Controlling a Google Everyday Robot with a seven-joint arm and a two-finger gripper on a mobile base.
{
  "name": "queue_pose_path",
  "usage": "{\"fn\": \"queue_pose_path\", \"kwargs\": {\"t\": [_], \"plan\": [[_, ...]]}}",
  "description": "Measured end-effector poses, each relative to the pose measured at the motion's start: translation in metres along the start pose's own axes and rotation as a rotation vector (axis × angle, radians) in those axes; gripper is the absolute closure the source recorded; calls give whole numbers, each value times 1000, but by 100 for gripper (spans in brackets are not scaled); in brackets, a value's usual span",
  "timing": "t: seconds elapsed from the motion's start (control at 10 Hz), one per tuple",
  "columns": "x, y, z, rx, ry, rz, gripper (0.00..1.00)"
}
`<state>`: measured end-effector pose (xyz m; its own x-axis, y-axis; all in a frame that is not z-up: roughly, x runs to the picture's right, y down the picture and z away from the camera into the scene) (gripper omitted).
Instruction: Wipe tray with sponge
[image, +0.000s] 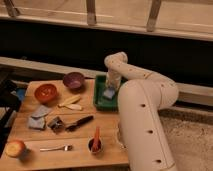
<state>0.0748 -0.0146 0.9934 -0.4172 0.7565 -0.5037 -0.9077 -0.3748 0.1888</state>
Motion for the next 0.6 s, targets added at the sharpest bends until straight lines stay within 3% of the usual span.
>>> {"fn": "queue_pose_path", "kwargs": {"t": [0.2, 0.4, 0.6], "plan": [[2, -6, -5, 18, 4, -5, 81], [-1, -11, -25, 47, -21, -9, 81], [-11, -12, -33, 59, -43, -2, 81]]}}
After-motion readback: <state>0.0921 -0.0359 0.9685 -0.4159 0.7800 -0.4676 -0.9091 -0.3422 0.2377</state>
